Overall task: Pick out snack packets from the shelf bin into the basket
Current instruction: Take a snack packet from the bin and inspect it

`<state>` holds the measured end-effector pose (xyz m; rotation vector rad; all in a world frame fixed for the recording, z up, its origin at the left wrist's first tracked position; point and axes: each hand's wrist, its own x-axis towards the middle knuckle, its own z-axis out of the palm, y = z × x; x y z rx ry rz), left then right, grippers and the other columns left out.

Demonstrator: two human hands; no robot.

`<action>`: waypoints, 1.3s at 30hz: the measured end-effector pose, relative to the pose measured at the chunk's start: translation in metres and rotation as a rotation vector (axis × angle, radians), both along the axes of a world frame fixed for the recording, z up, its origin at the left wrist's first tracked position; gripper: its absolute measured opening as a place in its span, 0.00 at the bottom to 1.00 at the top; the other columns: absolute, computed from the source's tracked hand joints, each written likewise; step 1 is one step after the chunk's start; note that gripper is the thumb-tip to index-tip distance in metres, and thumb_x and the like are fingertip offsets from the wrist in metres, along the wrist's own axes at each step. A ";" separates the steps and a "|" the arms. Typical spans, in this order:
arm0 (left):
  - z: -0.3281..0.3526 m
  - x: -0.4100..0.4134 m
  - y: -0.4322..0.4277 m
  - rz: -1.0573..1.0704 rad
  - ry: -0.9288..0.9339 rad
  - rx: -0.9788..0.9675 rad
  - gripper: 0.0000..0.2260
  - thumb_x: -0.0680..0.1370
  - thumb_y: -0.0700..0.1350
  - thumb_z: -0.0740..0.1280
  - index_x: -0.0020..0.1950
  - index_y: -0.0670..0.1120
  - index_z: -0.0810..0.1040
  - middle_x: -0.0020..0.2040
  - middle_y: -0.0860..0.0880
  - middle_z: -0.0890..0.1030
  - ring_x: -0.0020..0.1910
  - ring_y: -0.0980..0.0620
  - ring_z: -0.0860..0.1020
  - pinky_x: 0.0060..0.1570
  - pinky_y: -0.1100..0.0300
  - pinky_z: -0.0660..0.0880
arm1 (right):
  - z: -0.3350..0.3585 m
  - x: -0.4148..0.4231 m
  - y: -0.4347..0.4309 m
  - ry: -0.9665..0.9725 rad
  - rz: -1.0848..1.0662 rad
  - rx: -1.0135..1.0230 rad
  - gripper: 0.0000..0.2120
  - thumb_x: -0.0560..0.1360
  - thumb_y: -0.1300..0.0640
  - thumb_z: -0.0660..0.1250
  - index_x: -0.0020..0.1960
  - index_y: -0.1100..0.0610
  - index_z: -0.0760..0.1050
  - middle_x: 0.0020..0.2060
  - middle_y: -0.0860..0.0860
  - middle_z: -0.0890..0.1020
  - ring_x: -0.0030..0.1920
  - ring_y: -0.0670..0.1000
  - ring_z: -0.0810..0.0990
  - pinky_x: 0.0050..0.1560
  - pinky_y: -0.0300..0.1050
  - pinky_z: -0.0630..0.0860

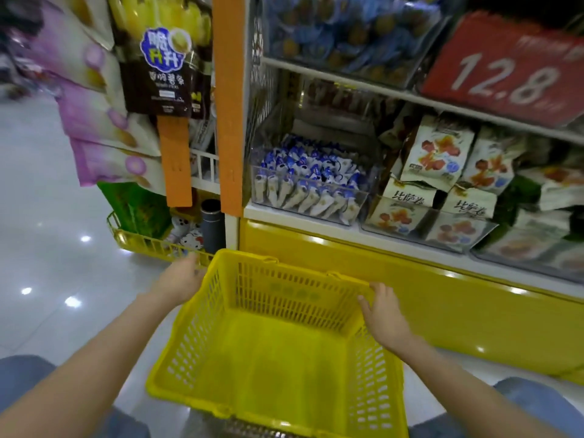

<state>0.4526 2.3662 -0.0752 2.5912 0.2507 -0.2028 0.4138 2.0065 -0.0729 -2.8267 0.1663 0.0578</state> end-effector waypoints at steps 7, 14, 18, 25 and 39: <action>0.100 0.033 -0.043 -0.321 -0.451 0.078 0.20 0.81 0.49 0.56 0.73 0.48 0.61 0.67 0.46 0.69 0.65 0.46 0.68 0.59 0.52 0.69 | 0.115 0.051 0.057 -0.312 0.380 0.196 0.15 0.79 0.52 0.57 0.64 0.55 0.69 0.55 0.48 0.72 0.56 0.46 0.73 0.55 0.39 0.69; 0.123 0.078 -0.071 -0.461 -0.572 0.178 0.23 0.81 0.48 0.56 0.75 0.46 0.57 0.74 0.47 0.60 0.73 0.49 0.58 0.69 0.57 0.56 | 0.146 0.156 0.117 -0.289 0.411 0.277 0.15 0.79 0.56 0.59 0.64 0.58 0.71 0.59 0.53 0.77 0.55 0.48 0.75 0.52 0.36 0.68; 0.111 0.099 -0.062 -0.495 -0.572 0.228 0.22 0.81 0.48 0.56 0.74 0.46 0.58 0.72 0.48 0.63 0.71 0.50 0.59 0.68 0.59 0.57 | 0.139 0.215 0.148 -0.176 0.408 0.312 0.14 0.79 0.58 0.59 0.64 0.58 0.72 0.60 0.53 0.77 0.57 0.50 0.75 0.47 0.30 0.64; 0.095 0.104 -0.051 -0.561 -0.650 0.229 0.22 0.81 0.48 0.56 0.75 0.46 0.58 0.73 0.48 0.62 0.72 0.50 0.57 0.70 0.60 0.54 | 0.122 0.272 0.182 -0.006 0.466 0.190 0.08 0.76 0.54 0.65 0.51 0.56 0.79 0.50 0.53 0.82 0.46 0.47 0.76 0.46 0.39 0.68; 0.104 0.064 -0.060 -0.121 -0.460 -0.631 0.09 0.80 0.51 0.57 0.58 0.53 0.71 0.54 0.57 0.74 0.52 0.61 0.73 0.49 0.73 0.69 | 0.161 0.170 0.135 -0.558 0.455 0.865 0.07 0.77 0.61 0.63 0.43 0.50 0.75 0.36 0.45 0.80 0.35 0.43 0.81 0.33 0.35 0.77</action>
